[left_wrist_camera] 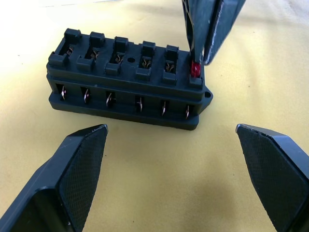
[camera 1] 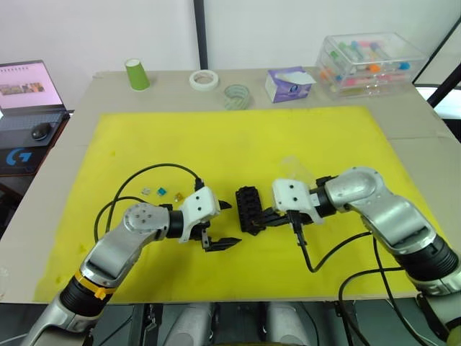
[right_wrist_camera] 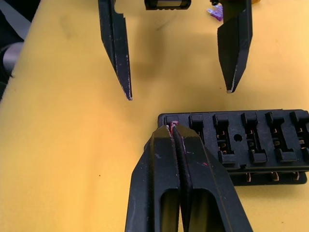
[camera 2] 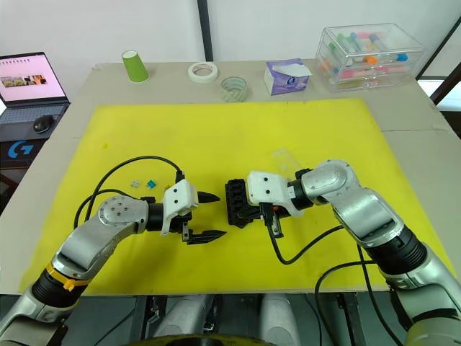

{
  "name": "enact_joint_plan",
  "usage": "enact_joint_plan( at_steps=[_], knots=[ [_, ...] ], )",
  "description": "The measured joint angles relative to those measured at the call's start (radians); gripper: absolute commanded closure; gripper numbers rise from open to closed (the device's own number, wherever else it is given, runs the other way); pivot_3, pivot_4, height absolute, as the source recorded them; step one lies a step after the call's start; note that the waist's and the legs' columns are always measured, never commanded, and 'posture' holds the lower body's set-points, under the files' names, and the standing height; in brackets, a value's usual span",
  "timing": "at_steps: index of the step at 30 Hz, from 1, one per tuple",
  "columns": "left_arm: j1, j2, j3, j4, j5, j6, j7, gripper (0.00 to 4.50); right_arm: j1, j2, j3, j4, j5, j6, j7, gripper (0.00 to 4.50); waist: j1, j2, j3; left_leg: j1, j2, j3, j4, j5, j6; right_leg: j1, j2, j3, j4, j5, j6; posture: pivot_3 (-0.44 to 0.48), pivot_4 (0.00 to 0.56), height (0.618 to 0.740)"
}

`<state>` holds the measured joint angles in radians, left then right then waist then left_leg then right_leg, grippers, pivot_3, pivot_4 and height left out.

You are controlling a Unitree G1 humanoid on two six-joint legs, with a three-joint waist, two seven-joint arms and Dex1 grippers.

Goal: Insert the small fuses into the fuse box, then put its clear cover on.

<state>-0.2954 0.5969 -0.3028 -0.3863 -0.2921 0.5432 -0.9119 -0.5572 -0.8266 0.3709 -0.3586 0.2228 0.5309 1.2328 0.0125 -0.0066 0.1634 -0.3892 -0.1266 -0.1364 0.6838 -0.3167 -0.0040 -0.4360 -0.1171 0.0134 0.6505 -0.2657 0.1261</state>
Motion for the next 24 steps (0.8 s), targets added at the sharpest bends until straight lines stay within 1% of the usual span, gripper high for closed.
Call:
enact_joint_plan(
  at_steps=[8,14,17,19,21,22,24],
  knots=[
    [0.000,0.000,0.000,0.000,0.000,0.000,0.000,0.00,0.002,0.000,0.007,0.023,-0.018,-0.049,0.003,4.46,0.000,0.000,0.000,0.001,0.000,0.000,0.000,0.000,0.000,0.002,0.000,0.000,0.000,0.000,0.000,0.000,0.150,0.740],
    [0.000,0.002,0.006,0.000,-0.005,0.002,-0.002,0.00,-0.017,0.004,-0.016,0.022,0.027,0.011,0.015,4.46,0.000,0.000,0.000,0.001,0.000,0.000,0.000,0.000,0.000,0.002,0.000,0.000,0.000,0.000,0.000,0.000,0.150,0.740],
    [0.000,0.022,0.034,-0.009,-0.029,0.024,-0.010,0.00,-0.049,0.007,-0.048,0.026,0.058,0.056,0.011,4.46,0.000,0.000,0.000,0.001,0.000,0.000,0.000,0.000,0.000,0.001,0.000,0.000,0.000,0.000,0.000,0.000,0.150,0.740],
    [0.001,0.036,0.084,-0.037,-0.075,0.058,-0.014,0.00,-0.068,0.005,-0.080,0.027,0.081,0.075,0.012,4.46,0.000,0.000,0.000,0.001,0.000,0.000,0.000,0.000,0.000,0.001,0.000,0.000,0.000,0.000,0.000,0.000,0.150,0.740],
    [0.011,0.071,0.144,-0.083,-0.136,0.104,-0.024,0.00,-0.073,-0.008,-0.112,0.028,0.105,0.083,0.020,4.04,-0.001,0.000,0.000,0.001,0.000,0.000,-0.001,0.000,0.000,0.001,0.000,0.000,-0.001,0.000,0.000,0.000,0.150,0.740],
    [0.024,0.101,0.201,-0.115,-0.182,0.142,-0.027,0.00,-0.072,-0.028,-0.131,0.031,0.116,0.088,0.026,3.81,0.000,0.000,0.000,0.001,0.000,0.000,-0.001,0.000,0.000,0.001,0.000,0.000,-0.001,0.000,0.000,0.000,0.150,0.740],
    [0.066,0.164,0.327,-0.168,-0.282,0.218,-0.036,0.00,-0.062,-0.072,-0.170,0.048,0.128,0.092,0.038,3.16,-0.001,0.000,0.000,0.001,0.000,0.000,-0.001,0.000,0.000,0.001,0.000,0.000,-0.001,0.000,0.000,0.000,0.150,0.740]
  ],
)
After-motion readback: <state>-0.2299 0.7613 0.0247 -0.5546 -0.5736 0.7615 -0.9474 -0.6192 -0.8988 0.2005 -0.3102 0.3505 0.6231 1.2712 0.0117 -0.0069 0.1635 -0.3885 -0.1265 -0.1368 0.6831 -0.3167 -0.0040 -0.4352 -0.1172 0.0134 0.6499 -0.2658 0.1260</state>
